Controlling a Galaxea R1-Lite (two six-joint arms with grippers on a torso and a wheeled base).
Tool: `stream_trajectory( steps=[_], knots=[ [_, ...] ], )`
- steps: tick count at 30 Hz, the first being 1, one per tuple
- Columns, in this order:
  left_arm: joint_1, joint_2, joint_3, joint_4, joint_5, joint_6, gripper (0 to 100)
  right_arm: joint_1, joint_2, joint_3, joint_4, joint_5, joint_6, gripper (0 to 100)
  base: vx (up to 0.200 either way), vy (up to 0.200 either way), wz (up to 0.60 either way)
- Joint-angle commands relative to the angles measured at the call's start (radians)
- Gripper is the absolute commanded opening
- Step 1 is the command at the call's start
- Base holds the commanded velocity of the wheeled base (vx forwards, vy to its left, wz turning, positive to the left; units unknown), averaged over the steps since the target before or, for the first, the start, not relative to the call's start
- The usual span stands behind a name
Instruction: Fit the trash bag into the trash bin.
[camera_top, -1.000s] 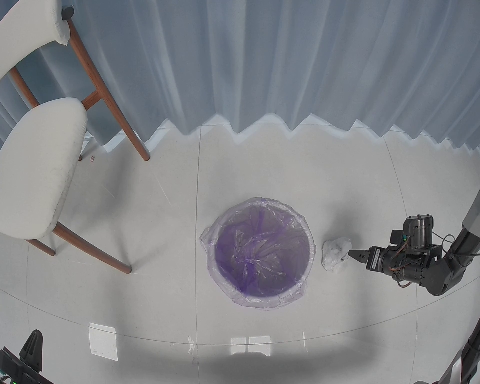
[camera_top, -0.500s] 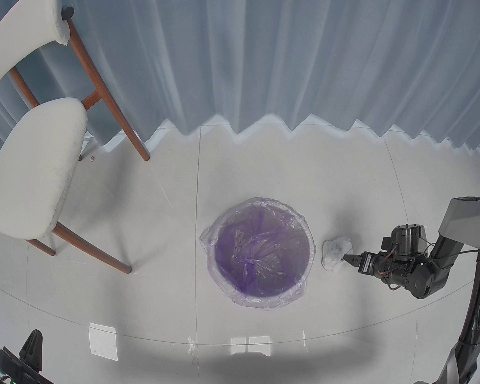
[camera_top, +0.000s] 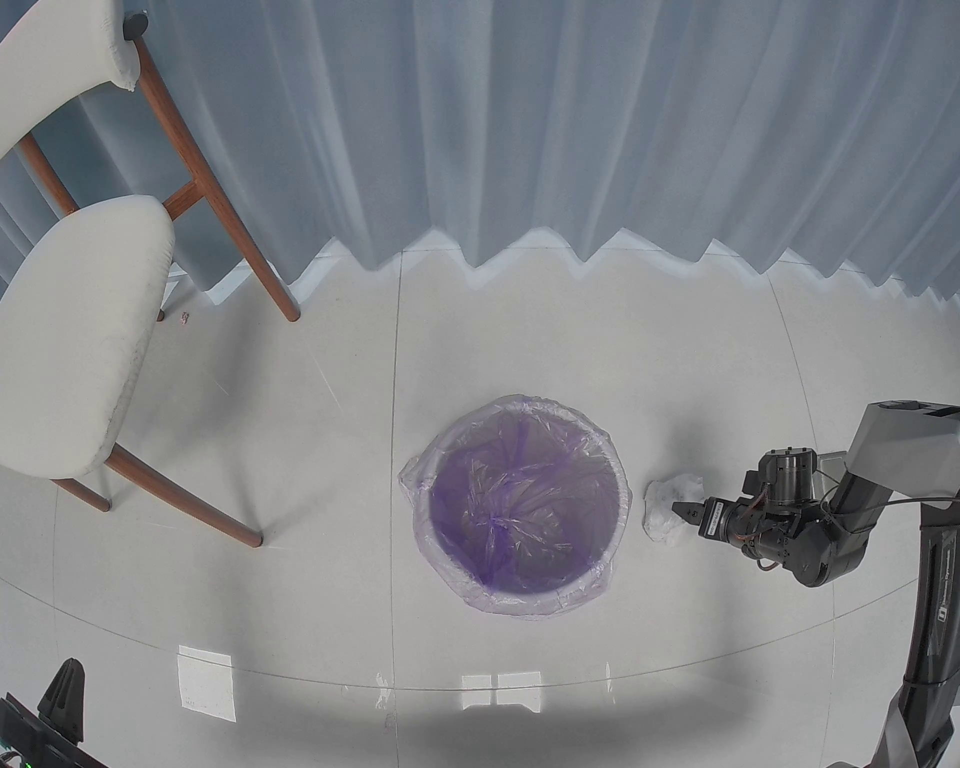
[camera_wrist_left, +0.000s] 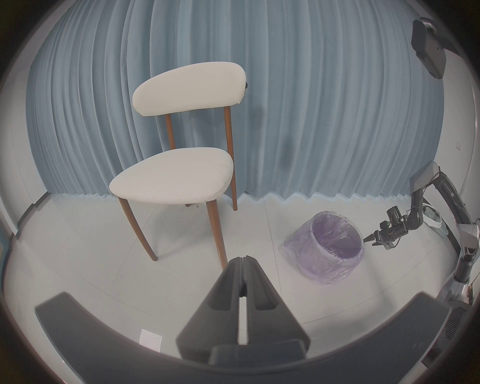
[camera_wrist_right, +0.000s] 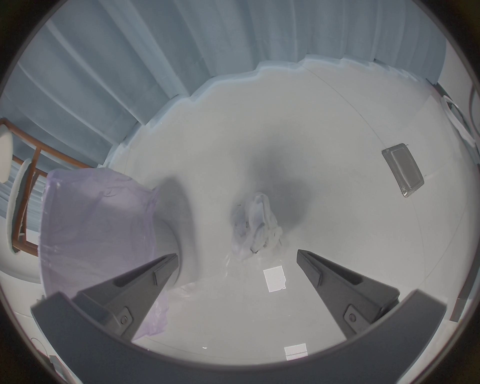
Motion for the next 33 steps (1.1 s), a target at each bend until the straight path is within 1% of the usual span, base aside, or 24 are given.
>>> stream_trajectory(
  steps=[1, 8, 14, 25, 33],
  knots=[
    [0.000, -0.012, 0.015, 0.000, 0.001, -0.001, 0, -0.006, 0.054, -0.052, 0.004, 0.000, -0.001, 100, 0.000, 0.000, 0.00],
    [0.000, -0.014, 0.015, 0.000, 0.002, -0.002, 0, -0.007, 0.115, -0.124, 0.007, -0.010, -0.004, 100, 0.000, 0.000, 0.00],
    [0.000, -0.014, 0.015, 0.000, 0.002, -0.001, 0, -0.015, 0.155, -0.181, 0.013, -0.010, -0.024, 100, 0.000, 0.000, 0.00],
    [0.000, -0.014, 0.015, 0.000, 0.004, -0.001, 0, -0.032, 0.209, -0.331, 0.113, -0.010, -0.037, 100, 0.000, 0.000, 0.00],
    [0.000, -0.014, 0.015, 0.000, 0.004, -0.001, 0, -0.030, 0.254, -0.383, 0.129, -0.010, -0.050, 100, 0.000, 0.000, 0.00]
  ],
)
